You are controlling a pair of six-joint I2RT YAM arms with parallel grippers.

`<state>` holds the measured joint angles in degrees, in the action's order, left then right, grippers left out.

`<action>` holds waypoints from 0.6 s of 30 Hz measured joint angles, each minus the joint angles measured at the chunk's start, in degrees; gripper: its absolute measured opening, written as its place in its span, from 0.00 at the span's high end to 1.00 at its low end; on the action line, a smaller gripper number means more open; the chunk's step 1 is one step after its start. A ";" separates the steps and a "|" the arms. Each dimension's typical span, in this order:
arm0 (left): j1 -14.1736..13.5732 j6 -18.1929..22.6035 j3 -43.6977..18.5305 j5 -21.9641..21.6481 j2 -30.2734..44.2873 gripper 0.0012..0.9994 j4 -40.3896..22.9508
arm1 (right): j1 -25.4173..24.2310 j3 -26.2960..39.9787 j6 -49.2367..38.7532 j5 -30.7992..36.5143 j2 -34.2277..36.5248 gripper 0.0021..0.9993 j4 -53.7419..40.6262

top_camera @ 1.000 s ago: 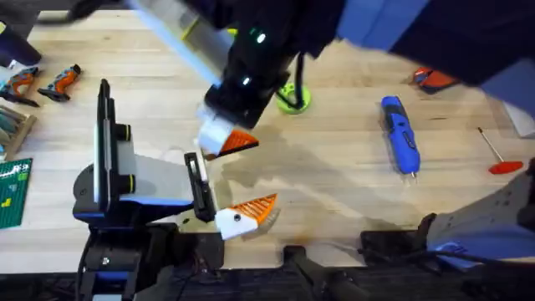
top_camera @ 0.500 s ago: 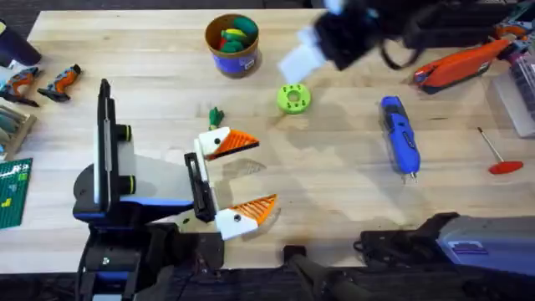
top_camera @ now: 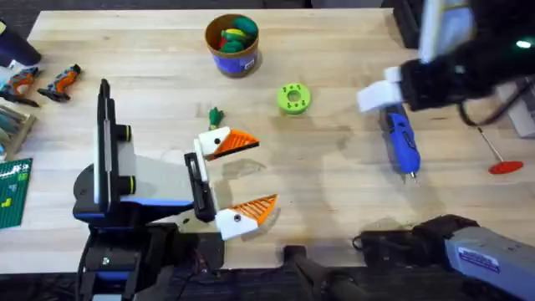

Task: Pick up the gripper from the table and insert it into the empty holder that is missing its gripper. Then pick up a screw, insert it into the mounting hole, and use the screwdriver to tighten it. Finally, clean up the table by picking up the vegetable and placing it into the bucket.

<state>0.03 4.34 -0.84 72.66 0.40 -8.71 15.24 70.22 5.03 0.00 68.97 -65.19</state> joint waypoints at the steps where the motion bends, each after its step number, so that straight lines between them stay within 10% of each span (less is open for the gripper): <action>1: 0.00 0.00 -0.02 0.00 0.00 0.01 0.00 | -0.71 -0.07 0.72 0.77 -1.25 0.21 -0.90; 18: 0.00 0.00 0.00 0.00 0.00 0.01 0.00 | -7.92 -0.11 3.40 3.82 -11.18 0.20 -7.14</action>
<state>0.03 4.34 -0.84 72.66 0.40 -8.71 7.31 70.11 8.43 3.81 57.79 -72.33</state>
